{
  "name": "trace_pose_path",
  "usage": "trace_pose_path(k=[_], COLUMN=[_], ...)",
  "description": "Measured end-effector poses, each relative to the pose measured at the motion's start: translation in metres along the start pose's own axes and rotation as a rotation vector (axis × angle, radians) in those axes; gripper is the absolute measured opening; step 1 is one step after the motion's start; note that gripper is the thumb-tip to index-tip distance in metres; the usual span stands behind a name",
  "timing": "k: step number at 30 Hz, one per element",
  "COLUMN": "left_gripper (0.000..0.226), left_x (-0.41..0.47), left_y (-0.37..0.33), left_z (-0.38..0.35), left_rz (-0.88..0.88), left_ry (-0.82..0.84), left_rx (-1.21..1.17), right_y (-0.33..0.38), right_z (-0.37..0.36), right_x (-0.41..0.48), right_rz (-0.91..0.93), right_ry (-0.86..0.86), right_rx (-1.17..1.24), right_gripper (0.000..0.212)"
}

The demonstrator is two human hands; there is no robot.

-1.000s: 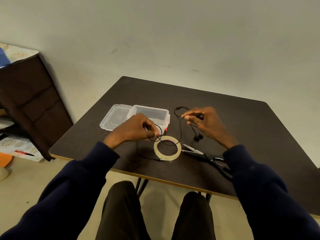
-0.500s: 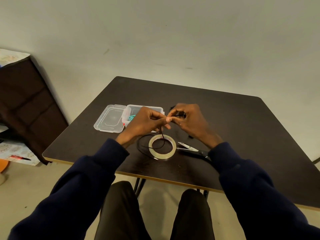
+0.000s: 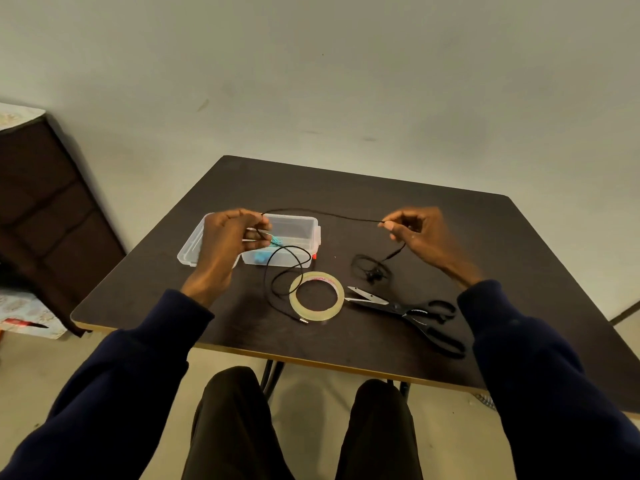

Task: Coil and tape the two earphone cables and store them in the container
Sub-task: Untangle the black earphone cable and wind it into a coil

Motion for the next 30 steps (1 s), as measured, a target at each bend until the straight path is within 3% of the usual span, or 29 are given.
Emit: trace_pose_path(k=[3, 4, 9, 12, 14, 16, 21, 30], left_gripper=[0.012, 0.021, 0.044, 0.029, 0.02, 0.016, 0.021, 0.027], left_x=[-0.004, -0.006, -0.005, -0.002, -0.001, 0.003, 0.015, 0.019], left_y=[-0.005, -0.009, -0.042, -0.048, -0.048, -0.048, -0.043, -0.025], left_z=[-0.012, -0.019, -0.071, -0.094, -0.101, -0.099, -0.072, -0.063], left_rz=[-0.222, -0.299, -0.518, -0.551, -0.573, -0.536, -0.15, -0.039], left_ry=[0.0, 0.005, 0.277, 0.391, 0.369, 0.276, 0.092, 0.016], left_rx=[0.467, 0.542, 0.544, 0.635, 0.624, 0.547, -0.005, -0.202], right_y=[0.011, 0.016, 0.039, 0.043, 0.04, 0.033, -0.004, -0.016], right_z=[-0.004, -0.006, -0.016, -0.018, -0.013, -0.006, 0.023, 0.044], right_x=[0.005, 0.008, 0.016, 0.017, 0.015, 0.01, -0.01, -0.011], right_rz=[0.068, 0.086, 0.147, 0.142, 0.112, 0.077, -0.044, -0.078], right_ry=[-0.033, -0.019, 0.032, 0.031, 0.037, 0.068, 0.041, -0.264], right_rx=[0.002, 0.001, 0.084, 0.113, 0.104, 0.092, 0.124, 0.049], right_gripper=[0.014, 0.015, 0.016, 0.017, 0.02, 0.018, 0.015, 0.012])
Point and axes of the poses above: each hand's wrist, its own x-axis towards the middle knuckle, its own z-axis out of the back of the hand, y = z × x, the point moved 2 cm from there along x, towards the middle knuckle, and after that the axes turned 12 degrees about x, right-handed, at the moved point
